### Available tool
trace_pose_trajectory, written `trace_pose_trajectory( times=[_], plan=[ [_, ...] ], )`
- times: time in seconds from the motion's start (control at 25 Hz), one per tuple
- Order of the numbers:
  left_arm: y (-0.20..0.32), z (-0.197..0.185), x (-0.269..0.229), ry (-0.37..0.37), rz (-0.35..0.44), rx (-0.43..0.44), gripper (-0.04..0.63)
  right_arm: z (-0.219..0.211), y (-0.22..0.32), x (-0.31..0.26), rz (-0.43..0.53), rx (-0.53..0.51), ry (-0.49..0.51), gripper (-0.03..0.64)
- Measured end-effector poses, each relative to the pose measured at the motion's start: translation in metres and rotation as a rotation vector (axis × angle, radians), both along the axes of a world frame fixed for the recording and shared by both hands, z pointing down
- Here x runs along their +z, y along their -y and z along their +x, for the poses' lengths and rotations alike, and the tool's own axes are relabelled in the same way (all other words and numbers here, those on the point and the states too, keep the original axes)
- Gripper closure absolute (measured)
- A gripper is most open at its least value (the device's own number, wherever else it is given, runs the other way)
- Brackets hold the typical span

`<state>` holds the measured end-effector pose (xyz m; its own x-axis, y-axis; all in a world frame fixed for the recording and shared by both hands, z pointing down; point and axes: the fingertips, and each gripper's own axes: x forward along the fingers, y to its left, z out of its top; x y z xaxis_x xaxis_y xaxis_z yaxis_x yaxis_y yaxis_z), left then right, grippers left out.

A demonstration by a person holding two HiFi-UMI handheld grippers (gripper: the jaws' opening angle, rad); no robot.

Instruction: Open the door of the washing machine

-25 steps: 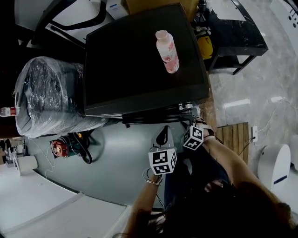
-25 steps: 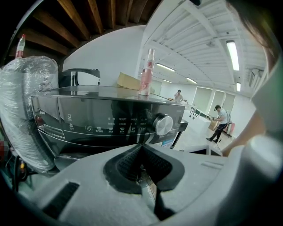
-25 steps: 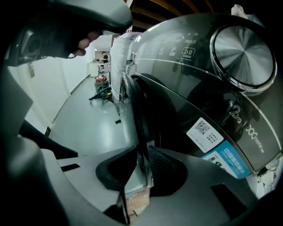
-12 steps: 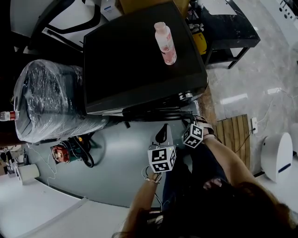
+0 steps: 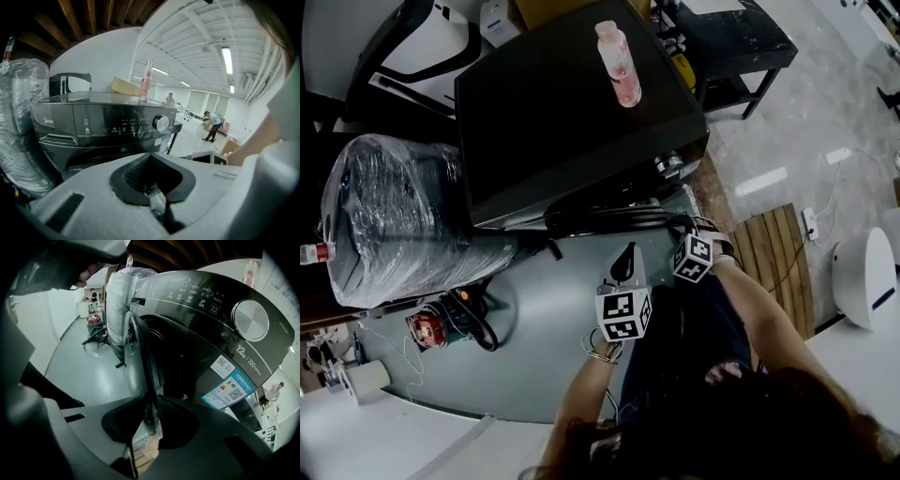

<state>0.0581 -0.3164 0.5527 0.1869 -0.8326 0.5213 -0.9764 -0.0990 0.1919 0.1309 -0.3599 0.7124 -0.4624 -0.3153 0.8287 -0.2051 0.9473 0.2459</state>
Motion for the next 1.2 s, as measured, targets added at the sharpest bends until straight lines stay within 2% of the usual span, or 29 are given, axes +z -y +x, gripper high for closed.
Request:
trace_pose_trajectory(
  times=[0.32,0.52,0.76,1.2],
  plan=[
    [-0.04,-0.001,0.007,0.008,0.001,0.082,0.583,0.006,-0.029,0.002,-0.037,0.104,0.03,0.535],
    [-0.067,0.001,0.009,0.003,-0.008,0.098,0.583,0.009,-0.054,0.002,-0.071,0.156,0.047,0.535],
    [-0.09,0.001,0.015,-0.009,-0.017,0.04,0.583,0.009,-0.085,0.005,-0.099,0.163,0.073,0.537],
    [-0.154,-0.006,0.012,0.015,-0.033,-0.144,0.583,0.003,-0.138,0.008,-0.118,0.112,0.077,0.552]
  ],
)
